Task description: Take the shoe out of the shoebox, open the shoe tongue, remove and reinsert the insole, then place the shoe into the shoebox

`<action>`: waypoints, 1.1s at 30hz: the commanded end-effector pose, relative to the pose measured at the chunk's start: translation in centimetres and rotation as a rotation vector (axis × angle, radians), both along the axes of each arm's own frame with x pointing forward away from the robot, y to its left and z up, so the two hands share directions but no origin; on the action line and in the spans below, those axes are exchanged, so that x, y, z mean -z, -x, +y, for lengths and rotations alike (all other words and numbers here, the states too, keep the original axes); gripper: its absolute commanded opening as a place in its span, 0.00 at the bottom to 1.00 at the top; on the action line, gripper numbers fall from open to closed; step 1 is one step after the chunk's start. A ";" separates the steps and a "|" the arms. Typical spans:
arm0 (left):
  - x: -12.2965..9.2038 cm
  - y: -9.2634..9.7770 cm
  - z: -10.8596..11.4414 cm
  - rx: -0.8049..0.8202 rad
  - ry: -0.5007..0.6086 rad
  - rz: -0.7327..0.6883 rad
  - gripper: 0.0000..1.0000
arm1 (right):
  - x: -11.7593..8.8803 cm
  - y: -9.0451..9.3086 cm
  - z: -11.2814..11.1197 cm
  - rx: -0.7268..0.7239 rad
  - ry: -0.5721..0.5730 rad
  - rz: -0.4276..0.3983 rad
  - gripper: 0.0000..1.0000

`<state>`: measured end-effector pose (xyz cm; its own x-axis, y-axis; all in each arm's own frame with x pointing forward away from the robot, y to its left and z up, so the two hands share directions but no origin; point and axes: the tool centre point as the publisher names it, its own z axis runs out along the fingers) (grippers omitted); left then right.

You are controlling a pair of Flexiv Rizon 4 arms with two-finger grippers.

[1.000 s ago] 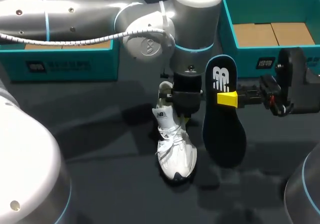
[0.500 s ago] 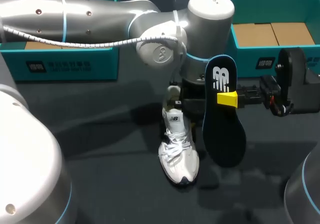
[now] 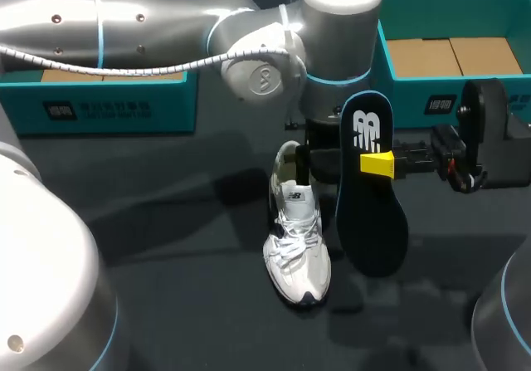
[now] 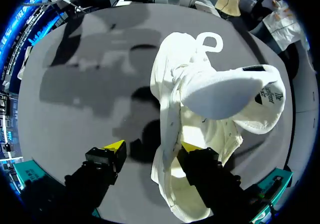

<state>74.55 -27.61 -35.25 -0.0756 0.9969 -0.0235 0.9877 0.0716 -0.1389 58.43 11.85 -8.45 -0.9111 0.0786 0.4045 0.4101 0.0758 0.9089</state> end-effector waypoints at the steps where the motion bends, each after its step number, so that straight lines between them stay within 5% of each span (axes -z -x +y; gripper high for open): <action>1: -5.7 -0.2 3.5 0.017 0.280 -0.011 1.00 | 0.0 0.3 0.0 0.006 0.002 0.001 0.00; 2: -7.0 -0.5 4.0 0.027 0.393 0.014 1.00 | 0.0 0.3 0.0 0.006 0.002 0.001 0.00; 16: -7.0 -0.5 4.0 0.027 0.393 0.014 1.00 | 0.0 0.3 0.0 0.006 0.002 0.001 0.00; 22: -8.8 -0.9 2.9 -0.014 0.613 -0.035 1.00 | 0.0 0.3 0.0 0.006 0.002 0.001 0.00; 28: -13.5 -0.8 1.4 -0.115 0.914 -0.164 1.00 | 0.0 0.3 0.0 0.006 0.002 0.001 0.00; 33: -13.5 -0.8 1.4 -0.115 0.914 -0.164 1.00 | 0.0 0.3 0.0 0.006 0.002 0.001 0.00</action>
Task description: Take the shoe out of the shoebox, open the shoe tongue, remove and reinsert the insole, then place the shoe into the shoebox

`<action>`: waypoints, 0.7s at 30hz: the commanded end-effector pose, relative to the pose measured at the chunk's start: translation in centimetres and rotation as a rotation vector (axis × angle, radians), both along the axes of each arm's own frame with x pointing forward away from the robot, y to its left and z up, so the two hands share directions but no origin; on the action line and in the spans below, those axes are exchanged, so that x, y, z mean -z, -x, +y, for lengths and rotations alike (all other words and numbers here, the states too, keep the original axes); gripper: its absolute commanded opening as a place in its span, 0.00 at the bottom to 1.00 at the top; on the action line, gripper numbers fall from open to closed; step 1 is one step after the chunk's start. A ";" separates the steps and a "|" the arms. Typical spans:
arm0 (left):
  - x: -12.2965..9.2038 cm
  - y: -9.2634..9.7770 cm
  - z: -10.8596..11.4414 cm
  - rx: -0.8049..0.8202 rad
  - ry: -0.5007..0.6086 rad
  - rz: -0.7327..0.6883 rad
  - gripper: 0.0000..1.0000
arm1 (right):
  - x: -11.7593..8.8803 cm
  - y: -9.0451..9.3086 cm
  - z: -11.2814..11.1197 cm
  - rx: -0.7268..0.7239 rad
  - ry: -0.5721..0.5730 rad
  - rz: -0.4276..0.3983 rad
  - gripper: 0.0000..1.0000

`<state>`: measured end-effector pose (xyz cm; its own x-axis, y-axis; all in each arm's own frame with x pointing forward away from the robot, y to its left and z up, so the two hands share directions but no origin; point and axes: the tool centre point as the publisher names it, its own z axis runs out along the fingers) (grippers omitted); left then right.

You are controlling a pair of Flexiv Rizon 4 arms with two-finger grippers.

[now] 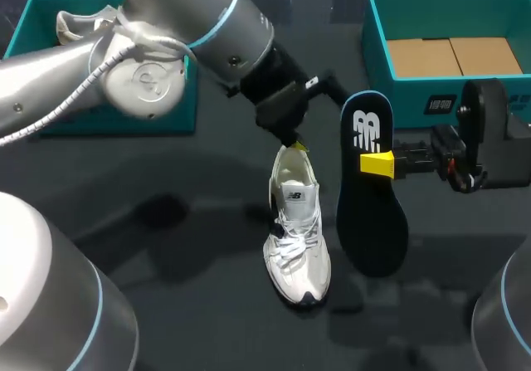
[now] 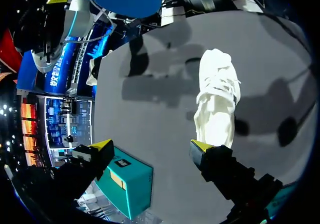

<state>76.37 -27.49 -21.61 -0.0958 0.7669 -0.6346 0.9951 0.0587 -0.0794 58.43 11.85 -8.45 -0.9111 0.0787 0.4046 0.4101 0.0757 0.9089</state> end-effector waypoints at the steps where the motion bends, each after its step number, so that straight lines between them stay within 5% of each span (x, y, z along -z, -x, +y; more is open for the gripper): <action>1: 0.1 1.0 1.3 -0.060 0.258 -0.051 1.00 | 0.0 0.3 0.0 0.006 0.003 0.000 0.00; 9: 0.1 1.0 1.3 -0.060 0.258 -0.051 1.00 | 0.0 0.3 0.0 0.006 0.003 0.000 0.00; 14: -1.2 -0.6 0.6 -0.064 0.443 0.018 1.00 | 0.0 0.3 0.0 0.006 0.003 0.000 0.00; 21: -4.0 -0.5 0.3 -0.043 0.583 -0.027 1.00 | 0.0 0.3 0.0 0.006 0.003 0.000 0.00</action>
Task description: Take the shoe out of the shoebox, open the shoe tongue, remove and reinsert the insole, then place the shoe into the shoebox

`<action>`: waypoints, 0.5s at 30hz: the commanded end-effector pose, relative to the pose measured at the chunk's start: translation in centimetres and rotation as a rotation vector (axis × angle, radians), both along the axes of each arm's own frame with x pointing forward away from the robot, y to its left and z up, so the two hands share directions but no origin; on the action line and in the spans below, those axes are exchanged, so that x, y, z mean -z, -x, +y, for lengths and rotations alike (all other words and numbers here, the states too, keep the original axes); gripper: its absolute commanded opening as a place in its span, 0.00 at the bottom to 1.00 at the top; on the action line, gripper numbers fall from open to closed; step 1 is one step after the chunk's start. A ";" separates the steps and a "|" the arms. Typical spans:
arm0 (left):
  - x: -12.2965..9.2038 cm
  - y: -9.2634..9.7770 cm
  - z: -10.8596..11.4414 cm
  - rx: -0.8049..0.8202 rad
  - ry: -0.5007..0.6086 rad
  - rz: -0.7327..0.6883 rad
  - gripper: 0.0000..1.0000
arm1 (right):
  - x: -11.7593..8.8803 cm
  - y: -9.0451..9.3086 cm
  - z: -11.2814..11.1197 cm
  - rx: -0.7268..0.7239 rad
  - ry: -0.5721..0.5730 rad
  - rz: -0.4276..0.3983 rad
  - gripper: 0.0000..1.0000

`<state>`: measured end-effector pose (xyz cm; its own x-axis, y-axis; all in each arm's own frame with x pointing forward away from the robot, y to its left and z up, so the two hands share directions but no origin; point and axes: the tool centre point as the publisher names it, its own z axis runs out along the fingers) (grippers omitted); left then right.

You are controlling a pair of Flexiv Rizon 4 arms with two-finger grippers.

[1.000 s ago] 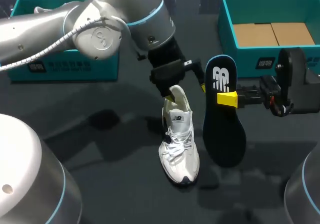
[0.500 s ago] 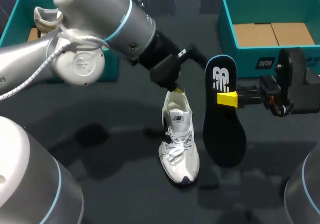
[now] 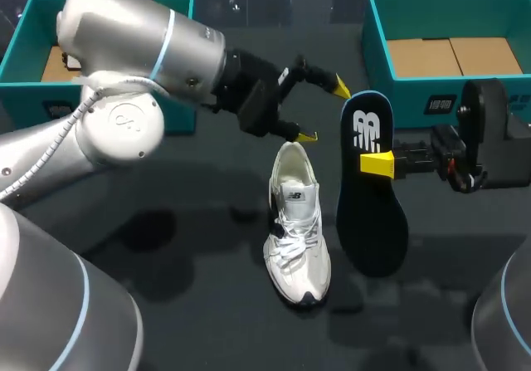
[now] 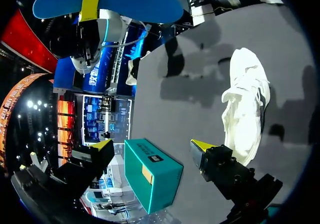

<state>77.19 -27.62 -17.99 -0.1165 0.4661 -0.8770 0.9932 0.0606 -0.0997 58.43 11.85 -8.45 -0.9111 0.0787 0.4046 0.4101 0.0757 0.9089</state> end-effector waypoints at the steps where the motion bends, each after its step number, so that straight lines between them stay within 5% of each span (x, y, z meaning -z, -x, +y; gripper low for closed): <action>1: -0.8 0.3 0.5 -0.015 0.213 -0.031 1.00 | 0.0 0.3 0.0 0.005 0.003 0.001 0.00; 15: -3.5 0.4 2.5 -0.012 0.405 -0.092 1.00 | 0.0 0.3 0.0 0.005 0.003 0.001 0.00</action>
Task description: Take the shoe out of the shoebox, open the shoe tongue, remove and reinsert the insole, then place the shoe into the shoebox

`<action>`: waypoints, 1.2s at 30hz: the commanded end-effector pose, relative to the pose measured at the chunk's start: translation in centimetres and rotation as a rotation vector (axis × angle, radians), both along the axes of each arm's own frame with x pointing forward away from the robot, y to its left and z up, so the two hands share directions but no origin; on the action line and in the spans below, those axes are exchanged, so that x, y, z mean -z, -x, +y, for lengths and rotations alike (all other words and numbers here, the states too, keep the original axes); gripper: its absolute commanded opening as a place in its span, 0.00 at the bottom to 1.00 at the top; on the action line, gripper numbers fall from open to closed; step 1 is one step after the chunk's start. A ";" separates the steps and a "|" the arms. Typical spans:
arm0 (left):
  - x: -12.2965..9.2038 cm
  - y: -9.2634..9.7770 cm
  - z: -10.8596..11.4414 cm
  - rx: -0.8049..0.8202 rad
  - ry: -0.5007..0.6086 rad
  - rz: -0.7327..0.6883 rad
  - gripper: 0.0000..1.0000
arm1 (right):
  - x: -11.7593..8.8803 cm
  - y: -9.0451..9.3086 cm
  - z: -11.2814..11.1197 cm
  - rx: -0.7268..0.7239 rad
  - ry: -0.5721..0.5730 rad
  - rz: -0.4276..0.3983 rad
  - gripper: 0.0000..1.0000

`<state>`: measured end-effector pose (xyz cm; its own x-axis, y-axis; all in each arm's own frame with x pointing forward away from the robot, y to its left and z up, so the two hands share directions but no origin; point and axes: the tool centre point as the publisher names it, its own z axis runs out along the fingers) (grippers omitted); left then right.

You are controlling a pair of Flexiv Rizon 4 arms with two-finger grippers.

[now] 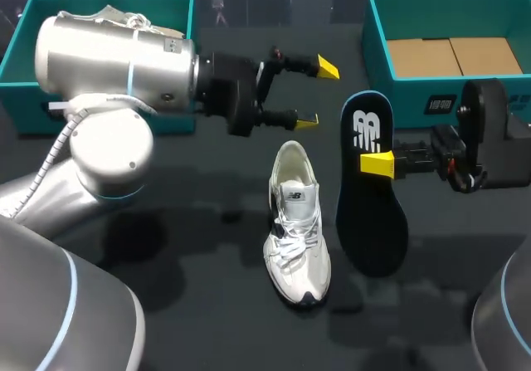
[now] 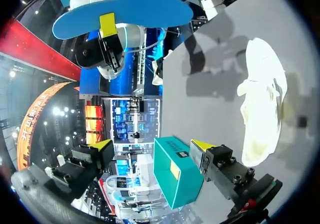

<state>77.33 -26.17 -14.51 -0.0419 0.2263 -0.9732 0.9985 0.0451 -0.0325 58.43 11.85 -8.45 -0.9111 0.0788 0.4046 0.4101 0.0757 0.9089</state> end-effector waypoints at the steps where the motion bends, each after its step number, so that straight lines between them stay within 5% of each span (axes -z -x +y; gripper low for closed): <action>1: -0.2 0.5 1.3 -0.015 0.156 -0.014 1.00 | 0.0 0.3 0.0 0.005 0.002 0.001 0.00; 7: -0.9 0.3 1.8 -0.029 0.176 -0.022 1.00 | -0.4 -2.3 -1.6 -0.036 0.010 0.041 0.00; 16: -1.3 -0.1 2.8 -0.042 0.155 -0.031 1.00 | -0.3 -8.2 -4.8 -0.048 -0.010 0.220 0.00; 29: -1.3 -0.1 2.8 -0.042 0.155 -0.031 1.00 | -0.3 -8.2 -4.8 -0.048 -0.010 0.220 0.00; 36: -1.3 -0.1 2.8 -0.042 0.155 -0.031 1.00 | -0.4 -12.9 -4.6 -0.001 -0.048 0.477 0.00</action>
